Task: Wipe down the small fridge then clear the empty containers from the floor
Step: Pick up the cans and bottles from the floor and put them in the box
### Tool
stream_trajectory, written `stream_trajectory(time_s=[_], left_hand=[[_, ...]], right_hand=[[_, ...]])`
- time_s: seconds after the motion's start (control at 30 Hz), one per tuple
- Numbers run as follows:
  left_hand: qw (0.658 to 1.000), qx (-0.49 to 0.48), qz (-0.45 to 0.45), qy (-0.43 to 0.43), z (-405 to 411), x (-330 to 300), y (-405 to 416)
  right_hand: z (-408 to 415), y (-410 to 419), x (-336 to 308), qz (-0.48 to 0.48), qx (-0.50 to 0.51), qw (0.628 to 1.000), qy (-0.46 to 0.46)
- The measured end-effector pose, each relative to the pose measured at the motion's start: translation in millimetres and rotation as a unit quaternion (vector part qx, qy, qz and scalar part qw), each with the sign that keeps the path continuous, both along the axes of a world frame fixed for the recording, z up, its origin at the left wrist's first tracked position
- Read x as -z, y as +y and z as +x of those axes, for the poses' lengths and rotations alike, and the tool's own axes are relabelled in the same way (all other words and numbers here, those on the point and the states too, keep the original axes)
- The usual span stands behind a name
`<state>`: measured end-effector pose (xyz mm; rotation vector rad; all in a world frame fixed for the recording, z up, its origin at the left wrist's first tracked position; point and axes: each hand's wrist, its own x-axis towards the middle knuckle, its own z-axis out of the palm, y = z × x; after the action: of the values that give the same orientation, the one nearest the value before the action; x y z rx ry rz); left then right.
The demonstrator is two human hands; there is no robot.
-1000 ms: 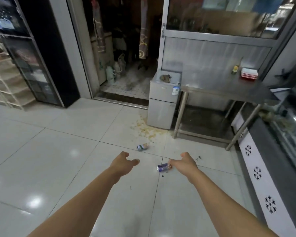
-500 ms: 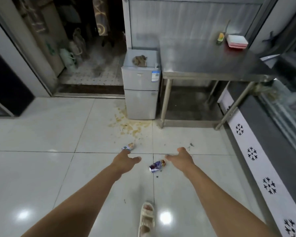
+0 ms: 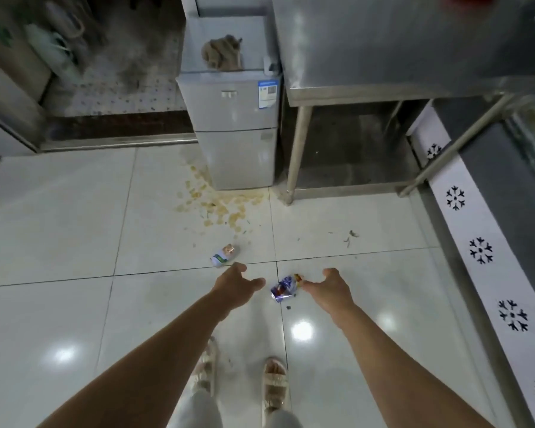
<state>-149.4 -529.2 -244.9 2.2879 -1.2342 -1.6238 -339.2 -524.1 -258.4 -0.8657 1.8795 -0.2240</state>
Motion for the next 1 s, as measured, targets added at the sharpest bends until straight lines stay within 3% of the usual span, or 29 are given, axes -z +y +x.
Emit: stream_trajectory(time_s=[0.3, 0.6, 0.77, 1.0], left_hand=[[0.989, 0.137, 0.061, -0.006, 21.0, 92.5, -93.9], [0.948, 0.302, 0.094, -0.02, 29.1, 203.8, -134.4], [0.959, 0.27, 0.08, -0.026, 19.0, 285.3, -144.8], [0.94, 0.33, 0.071, -0.045, -0.8, 424.7, -151.7]], right_hand=[[41.9, -33.8, 92.1, 0.071, 0.13, 0.989, 0.007], [67.6, -39.3, 194.8, 0.104, 0.246, 0.964, 0.012], [61.0, -47.1, 282.9, 0.109, 0.291, 0.95, 0.013], [54.7, -50.5, 440.0, 0.118, 0.319, 0.94, -0.005]])
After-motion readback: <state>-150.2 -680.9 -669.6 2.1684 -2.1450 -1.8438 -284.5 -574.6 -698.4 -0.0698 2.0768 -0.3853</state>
